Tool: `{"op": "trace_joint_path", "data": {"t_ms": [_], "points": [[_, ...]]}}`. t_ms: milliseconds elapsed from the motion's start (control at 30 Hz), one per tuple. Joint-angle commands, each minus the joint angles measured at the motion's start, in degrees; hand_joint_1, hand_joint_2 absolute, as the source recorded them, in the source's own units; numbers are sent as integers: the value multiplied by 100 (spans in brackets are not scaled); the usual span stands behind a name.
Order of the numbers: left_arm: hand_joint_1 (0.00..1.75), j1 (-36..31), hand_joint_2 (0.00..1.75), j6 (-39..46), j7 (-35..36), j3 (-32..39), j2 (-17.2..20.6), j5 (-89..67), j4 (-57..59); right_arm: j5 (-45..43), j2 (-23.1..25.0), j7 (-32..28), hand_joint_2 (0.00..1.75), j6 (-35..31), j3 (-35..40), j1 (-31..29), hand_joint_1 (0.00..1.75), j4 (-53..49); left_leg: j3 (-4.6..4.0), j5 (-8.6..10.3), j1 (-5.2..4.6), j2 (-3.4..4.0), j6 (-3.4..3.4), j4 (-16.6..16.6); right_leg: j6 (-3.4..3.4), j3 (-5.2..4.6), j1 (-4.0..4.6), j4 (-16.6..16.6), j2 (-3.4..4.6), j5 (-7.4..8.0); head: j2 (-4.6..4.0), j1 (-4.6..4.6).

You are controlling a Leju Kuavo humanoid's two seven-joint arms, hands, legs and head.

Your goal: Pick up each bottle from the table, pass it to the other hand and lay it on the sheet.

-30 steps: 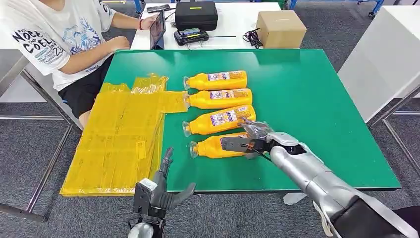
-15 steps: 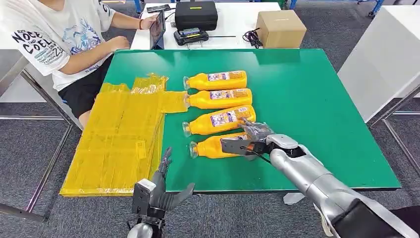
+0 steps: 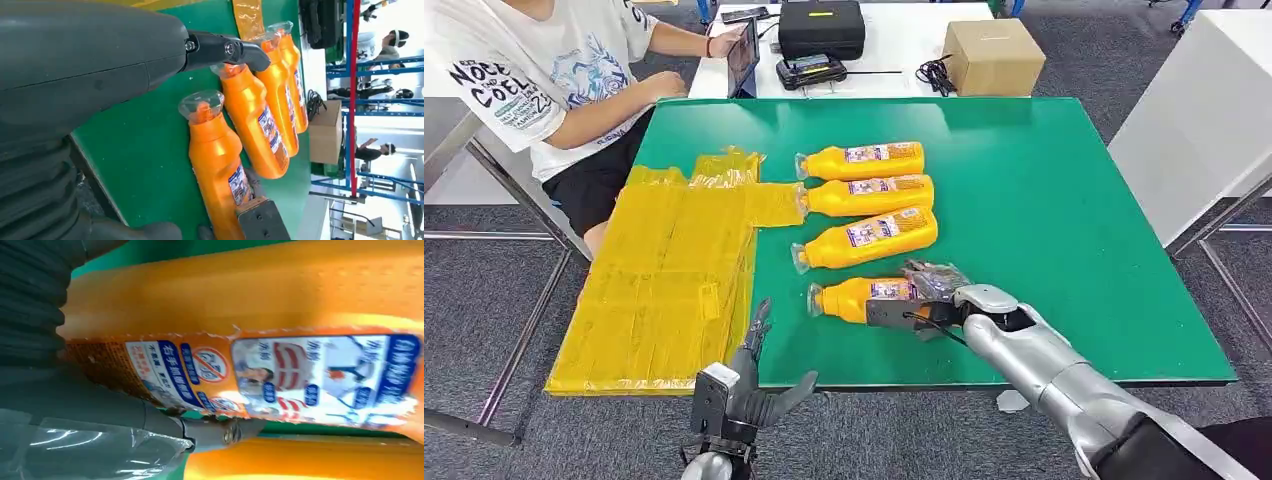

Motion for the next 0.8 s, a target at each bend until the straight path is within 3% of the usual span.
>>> {"op": "trace_joint_path", "data": {"t_ms": [33,633,700,733,800], "points": [[0,-75,175,-29,24,69,84,3,81,29,-28,23,175,28,216,-47,0,7,5,-3,3,0,-6,-3,-8,6,3,-4,0,-2,0,0],[0,-114,175,-69,45,63,80,-6,130,25,45,-34,175,215,199,-97,2,375,-5,-6,7,0,-8,-1,-10,-1,8,-6,-1,-3,0,0],[0,-128,175,-71,47,58,78,-4,160,-22,54,-63,175,268,200,-120,150,419,-5,-5,7,-1,-8,-2,-11,1,8,-8,-1,-2,0,0],[0,-125,175,-71,47,56,76,-4,162,-21,45,-63,175,268,197,-128,175,422,-7,-5,6,0,-7,-1,-9,-2,6,-7,0,-1,0,0],[0,-132,175,-70,45,52,74,0,185,-34,31,-91,175,274,199,-138,175,421,-6,-5,6,-1,-8,-1,-11,-1,7,-6,-1,-2,0,0]]}}
